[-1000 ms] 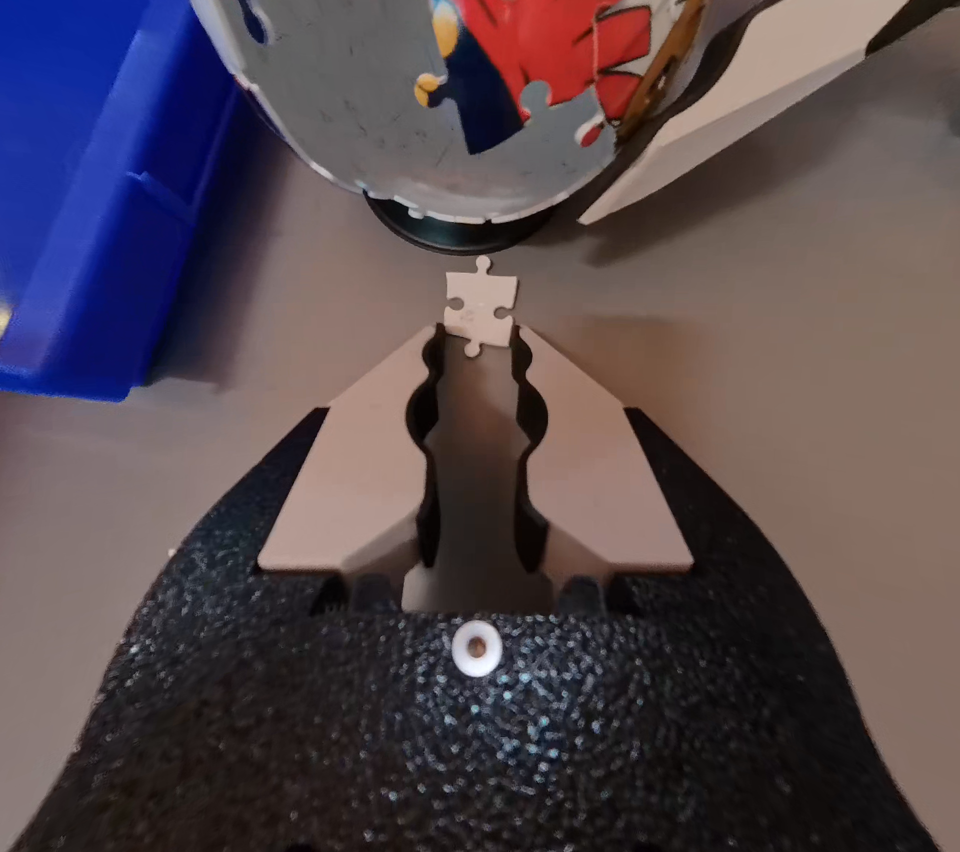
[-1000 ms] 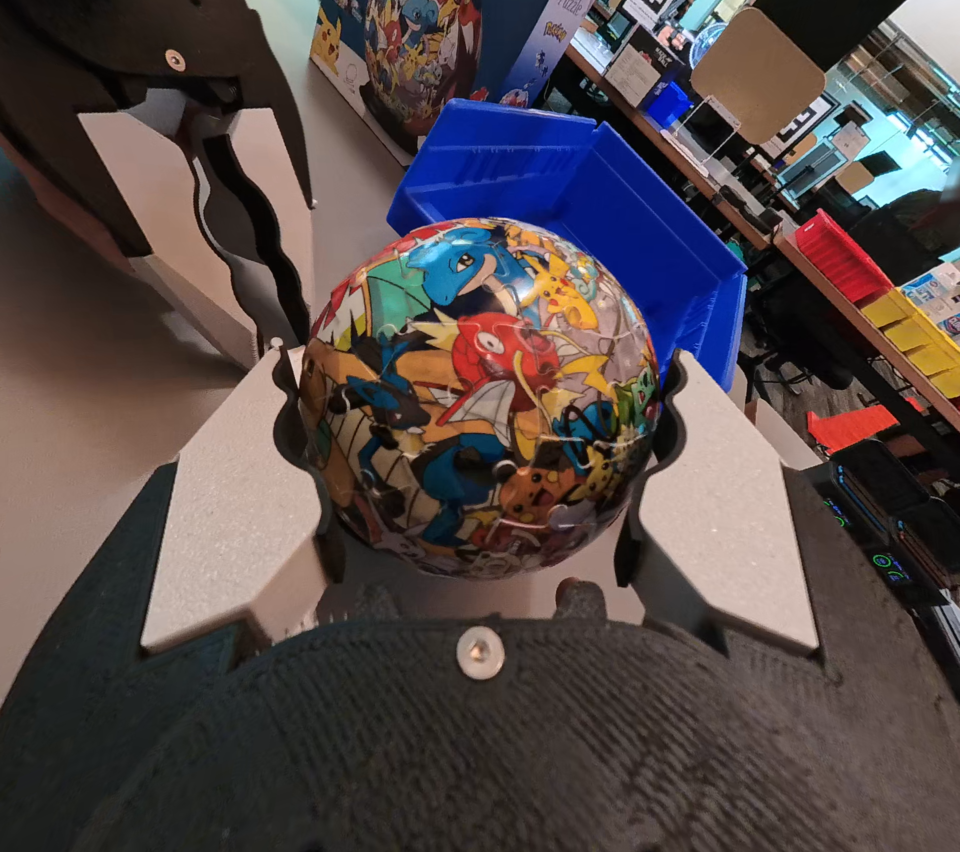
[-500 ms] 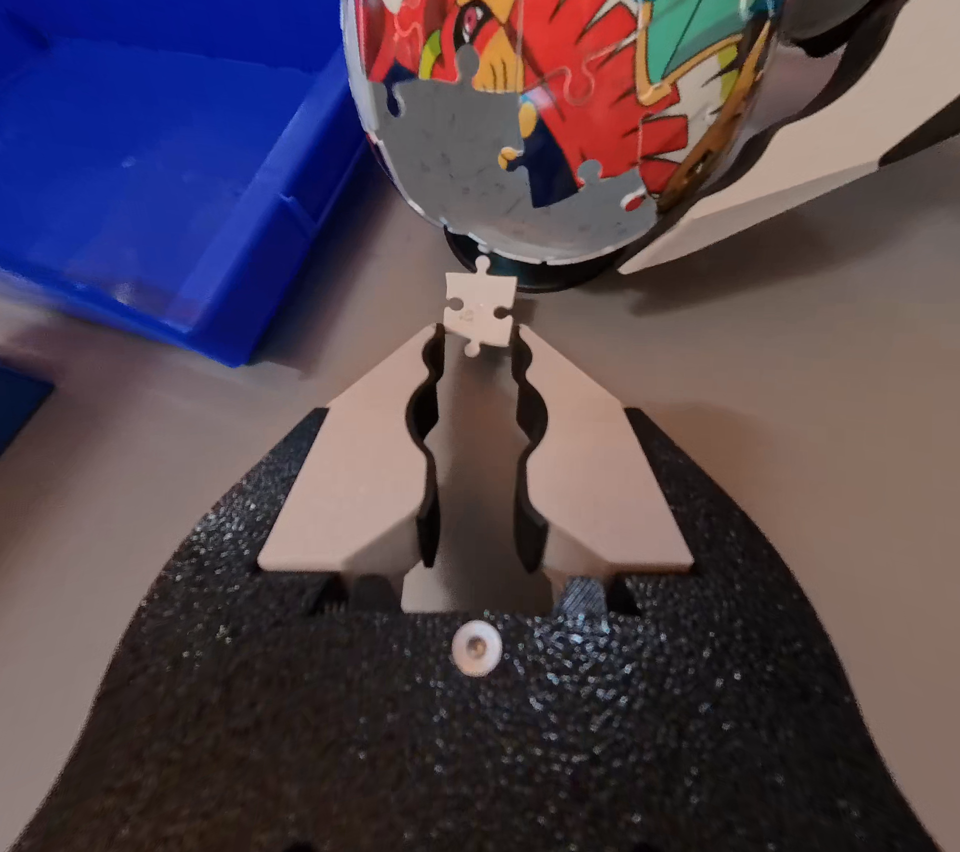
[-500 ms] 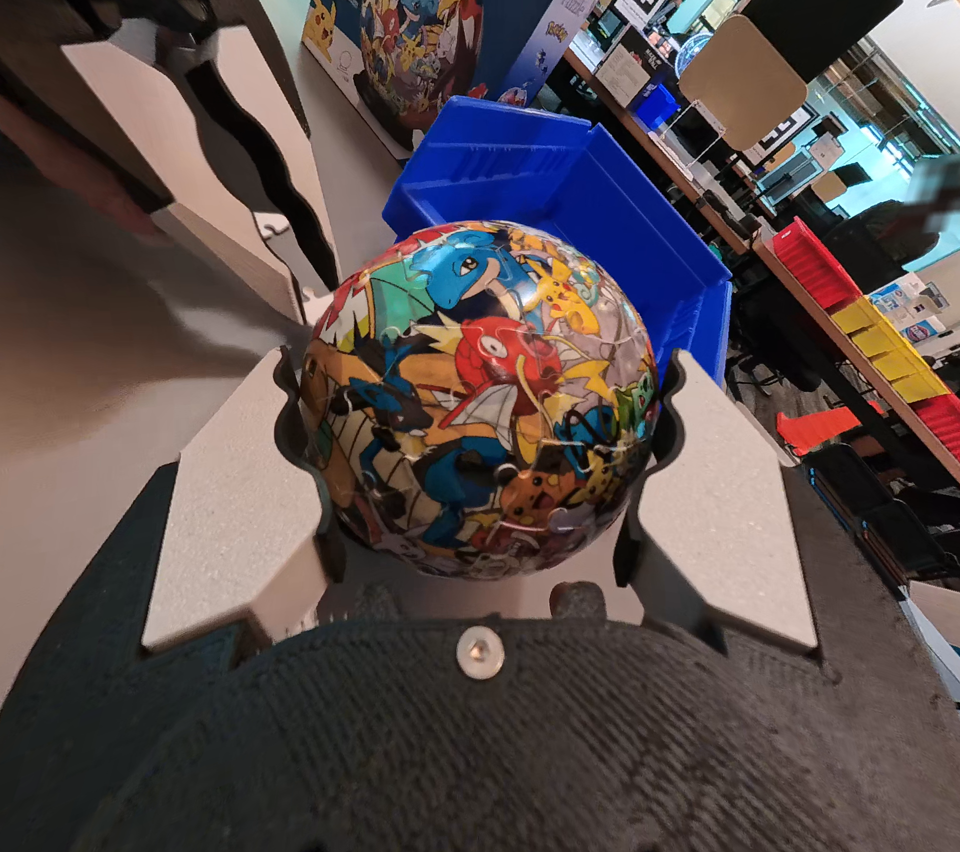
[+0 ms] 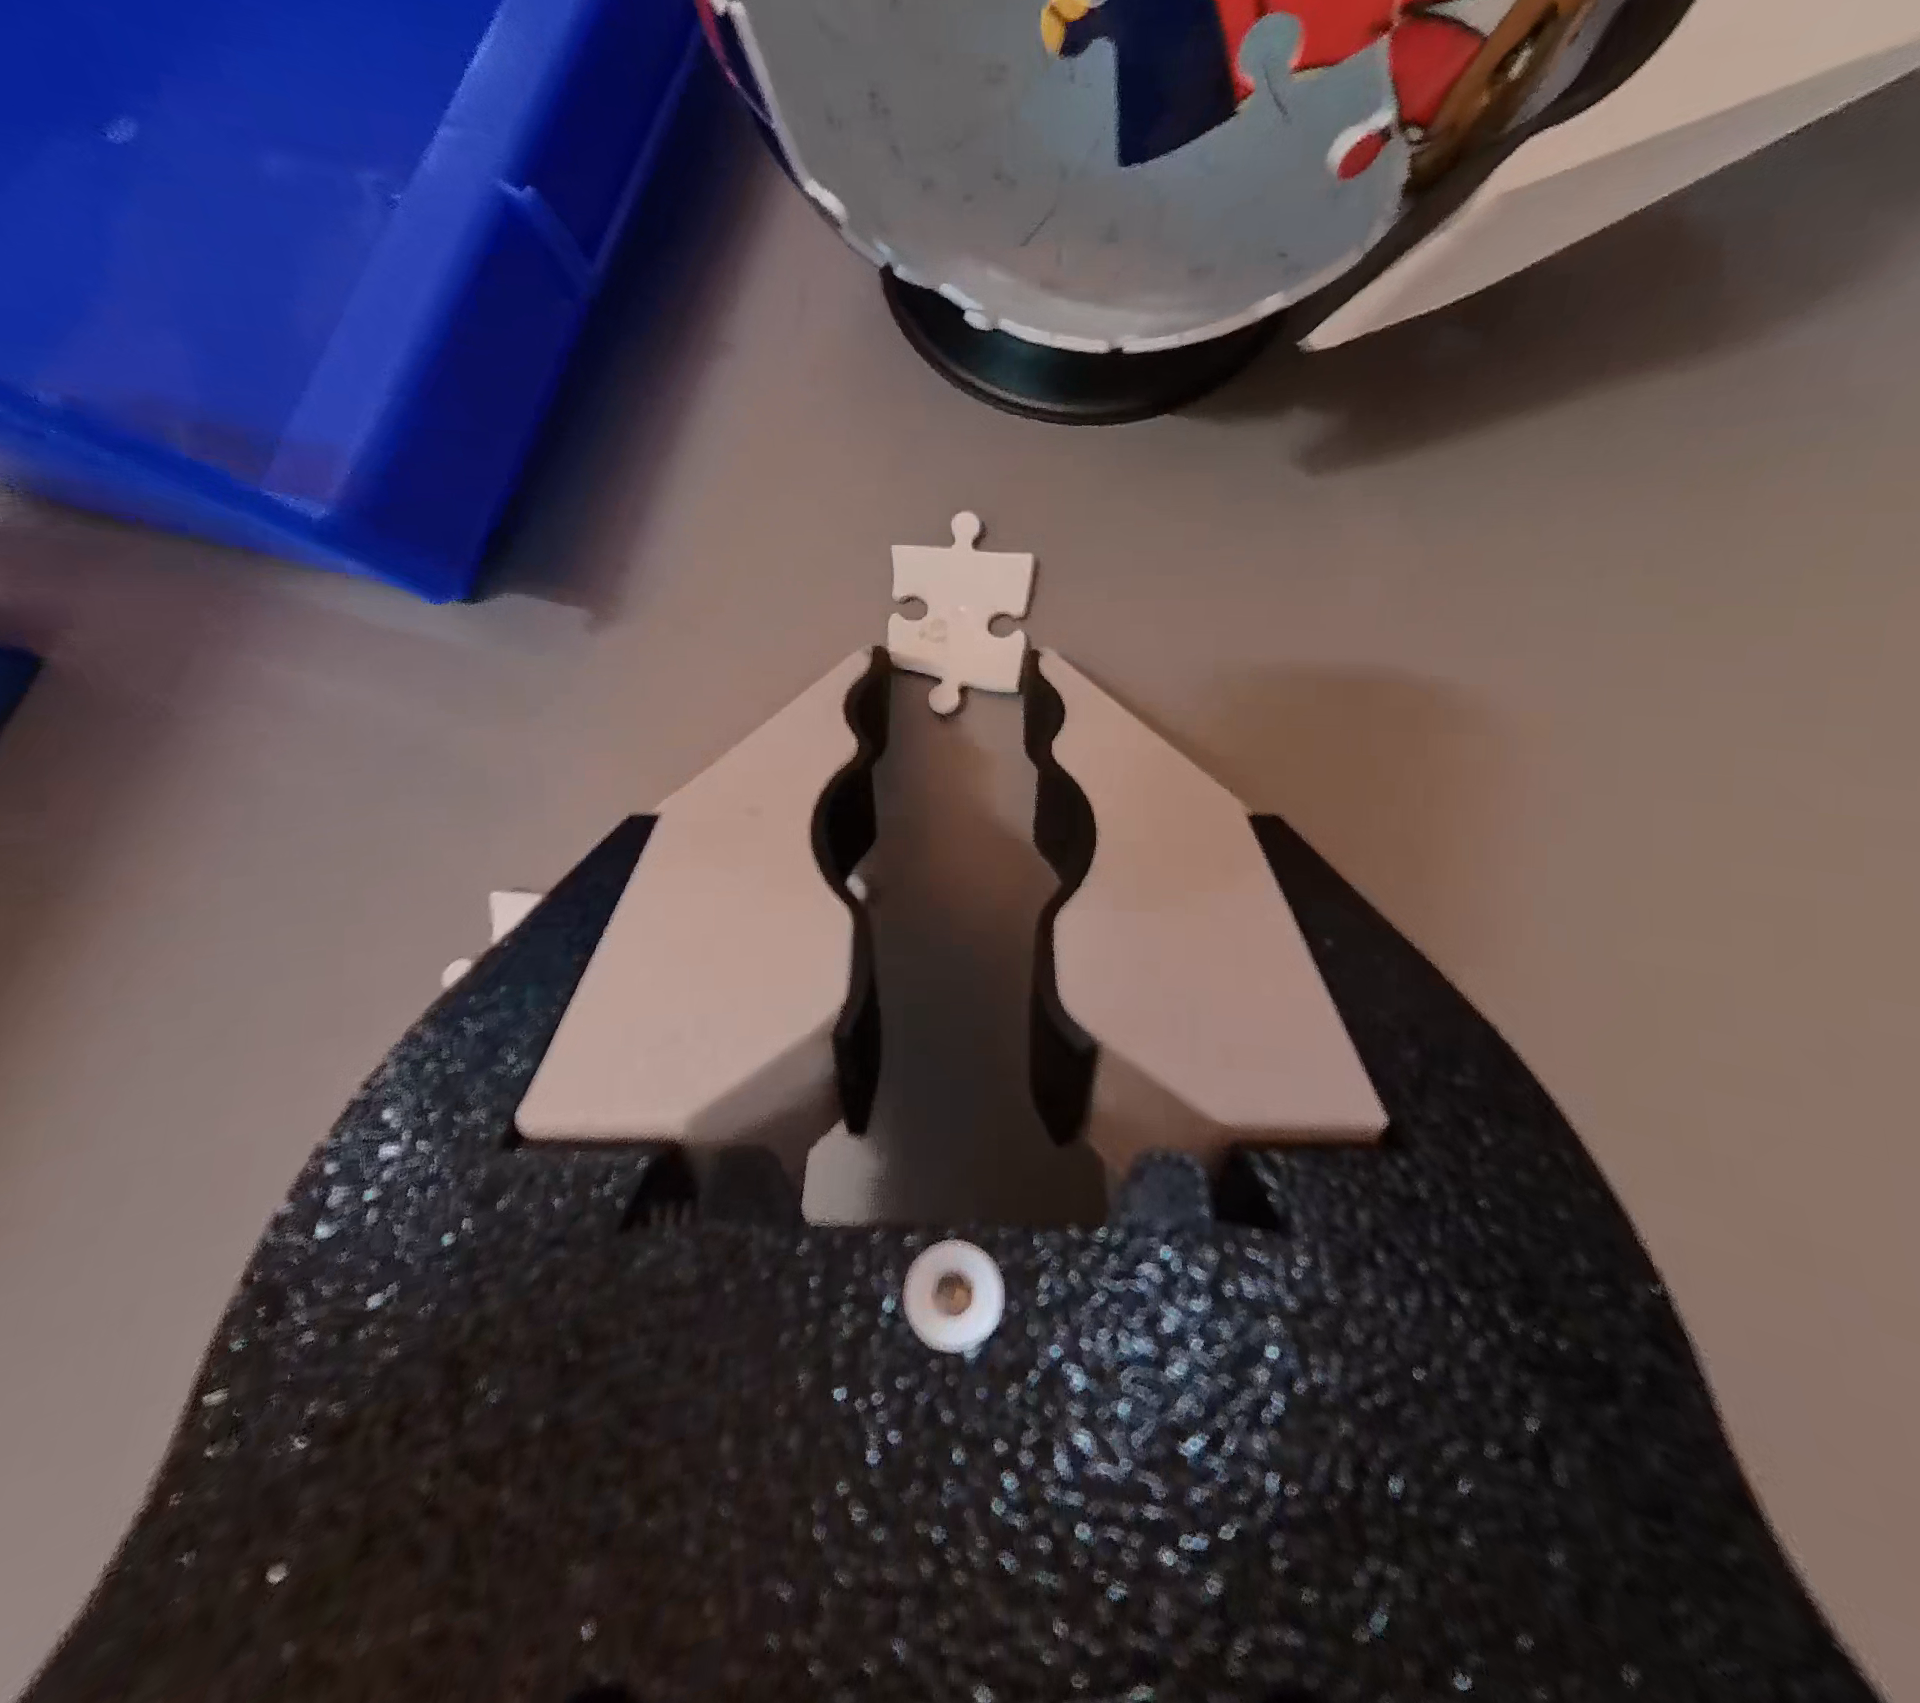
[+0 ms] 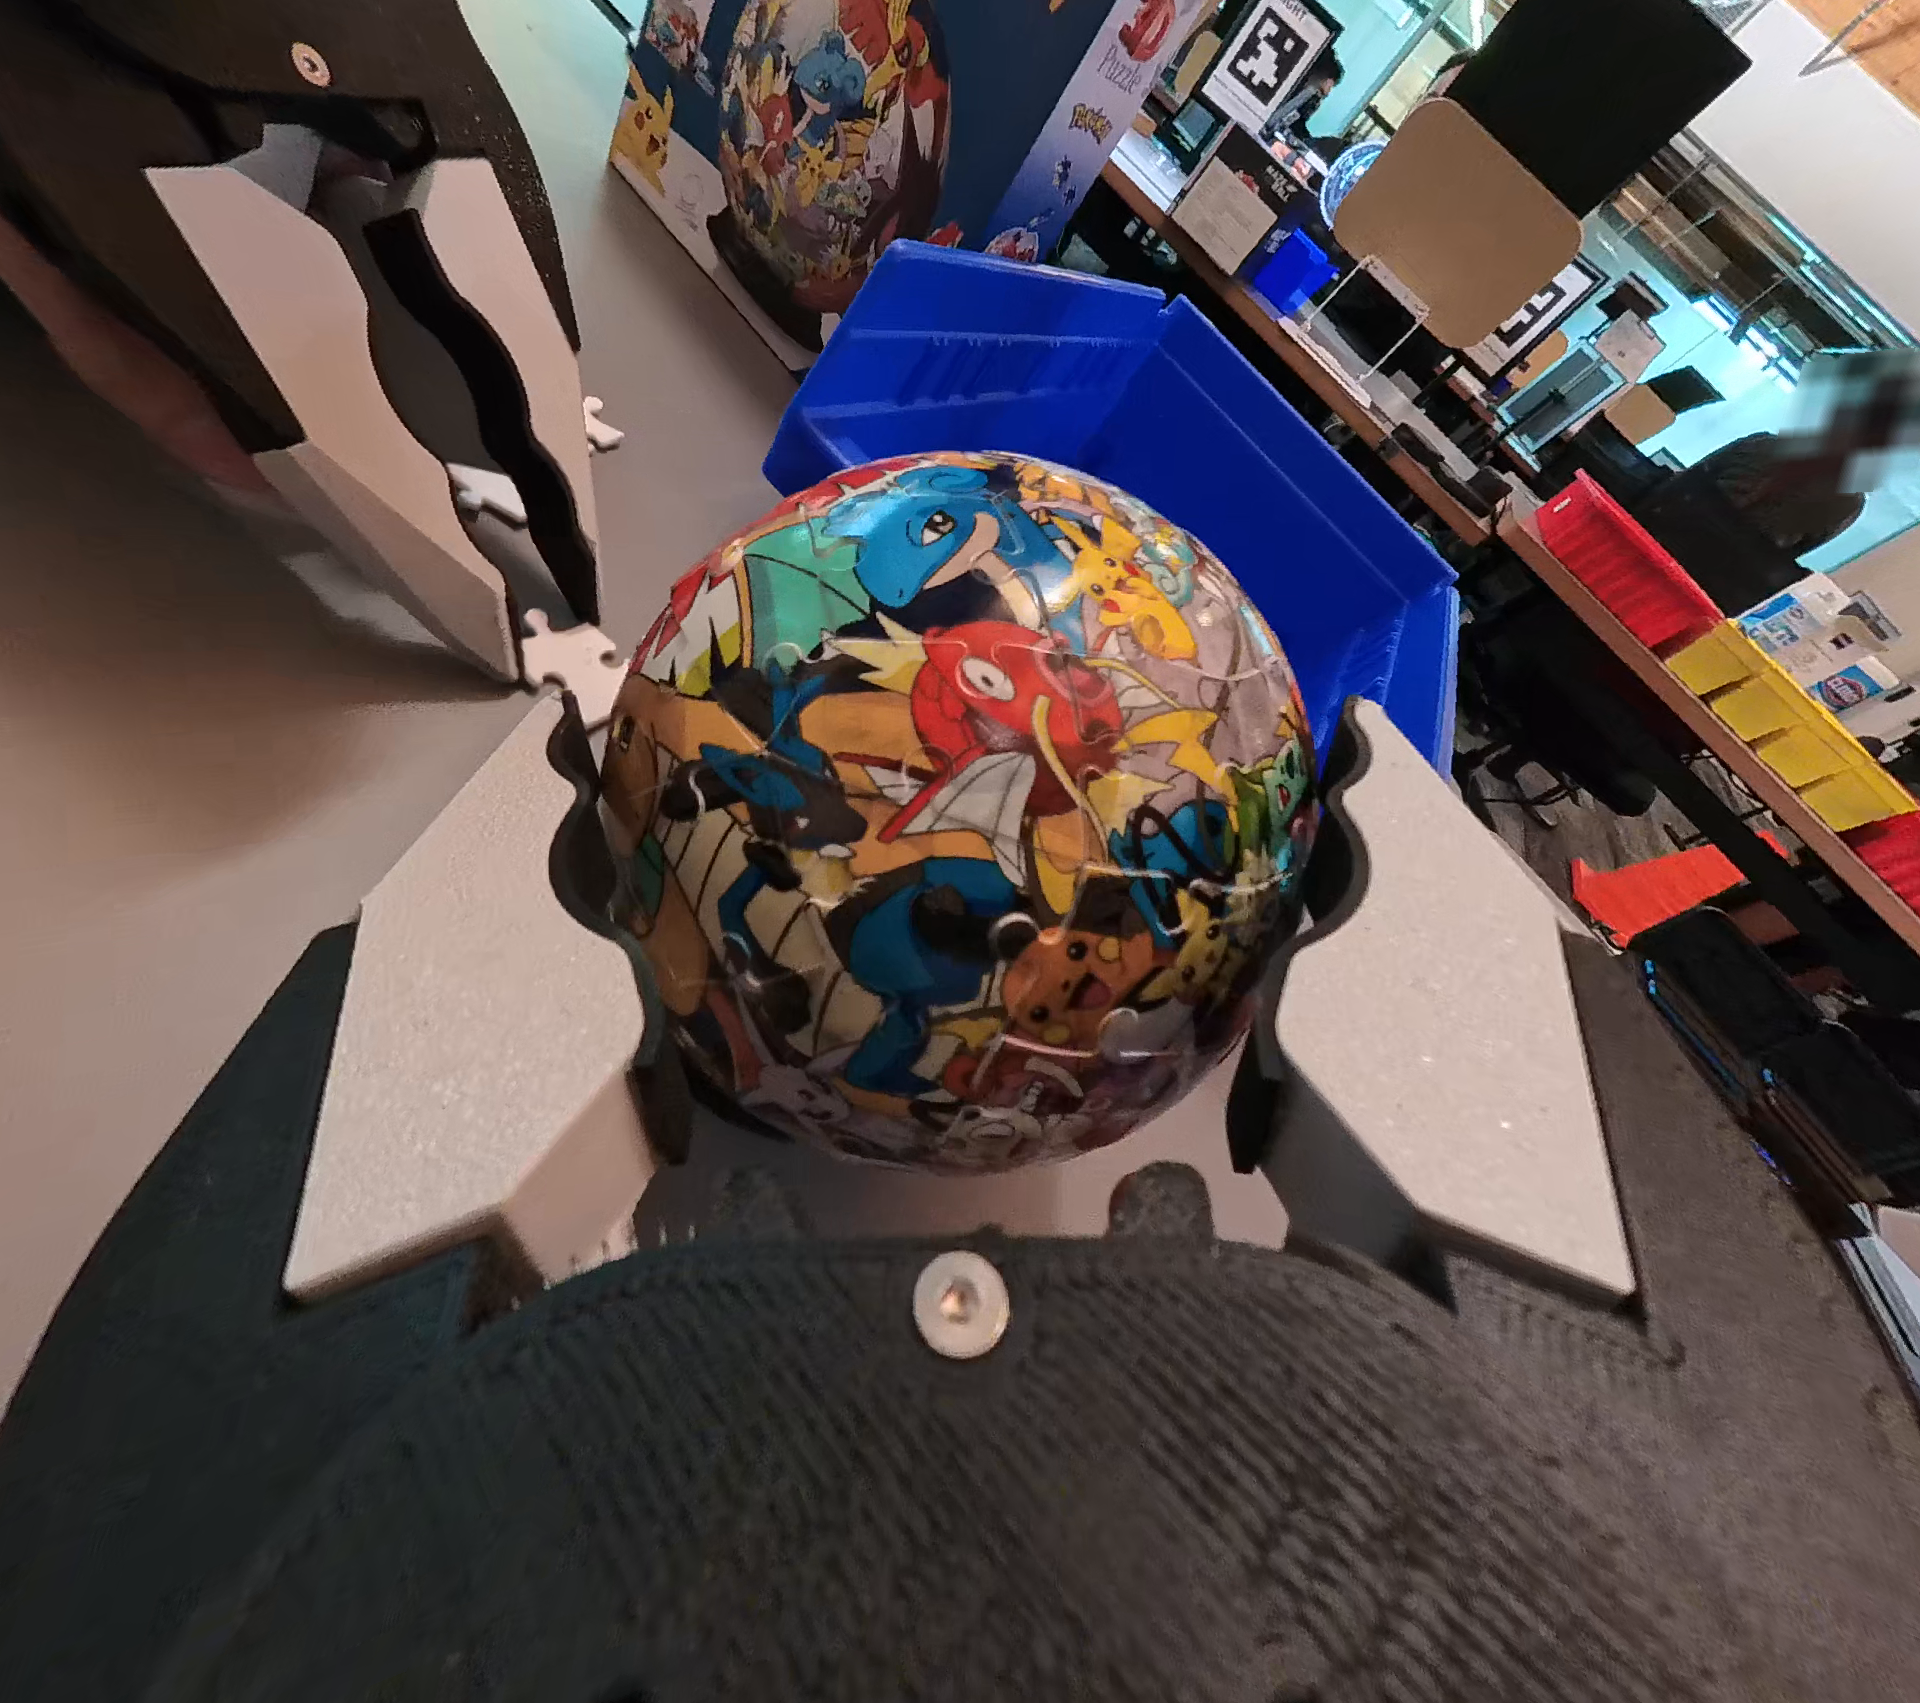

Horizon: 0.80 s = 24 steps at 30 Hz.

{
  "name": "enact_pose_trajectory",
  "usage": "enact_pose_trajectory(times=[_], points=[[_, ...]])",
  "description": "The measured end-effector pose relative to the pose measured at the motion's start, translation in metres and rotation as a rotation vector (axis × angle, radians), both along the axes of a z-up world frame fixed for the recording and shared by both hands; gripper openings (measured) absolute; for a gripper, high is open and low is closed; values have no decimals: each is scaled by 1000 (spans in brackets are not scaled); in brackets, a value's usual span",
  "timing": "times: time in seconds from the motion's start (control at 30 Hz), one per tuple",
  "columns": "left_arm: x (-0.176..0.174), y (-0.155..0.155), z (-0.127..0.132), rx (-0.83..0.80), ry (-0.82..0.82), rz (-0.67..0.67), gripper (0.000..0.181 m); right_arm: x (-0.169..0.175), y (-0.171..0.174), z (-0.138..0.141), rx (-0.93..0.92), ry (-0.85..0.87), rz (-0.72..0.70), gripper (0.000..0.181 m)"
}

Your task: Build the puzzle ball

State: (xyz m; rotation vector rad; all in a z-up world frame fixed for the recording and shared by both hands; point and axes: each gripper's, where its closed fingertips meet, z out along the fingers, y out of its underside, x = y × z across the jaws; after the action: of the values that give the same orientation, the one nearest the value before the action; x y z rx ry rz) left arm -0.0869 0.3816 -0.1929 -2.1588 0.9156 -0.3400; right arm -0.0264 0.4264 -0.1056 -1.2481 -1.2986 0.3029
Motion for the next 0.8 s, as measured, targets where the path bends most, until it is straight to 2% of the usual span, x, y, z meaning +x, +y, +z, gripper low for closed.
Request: enact_pose_trajectory(times=[0.47, 0.67, 0.8], points=[[-7, 4, 2, 52, 17, 2, 22, 0, 1, 2, -20, 65, 7, 135], [6, 17, 23, 111, -107, 60, 22, 0, 0, 2, -14, 54, 4, 134], [12, 20, 21, 63, -137, 49, 23, 1, 0, 1, -12, 56, 6, 135]])
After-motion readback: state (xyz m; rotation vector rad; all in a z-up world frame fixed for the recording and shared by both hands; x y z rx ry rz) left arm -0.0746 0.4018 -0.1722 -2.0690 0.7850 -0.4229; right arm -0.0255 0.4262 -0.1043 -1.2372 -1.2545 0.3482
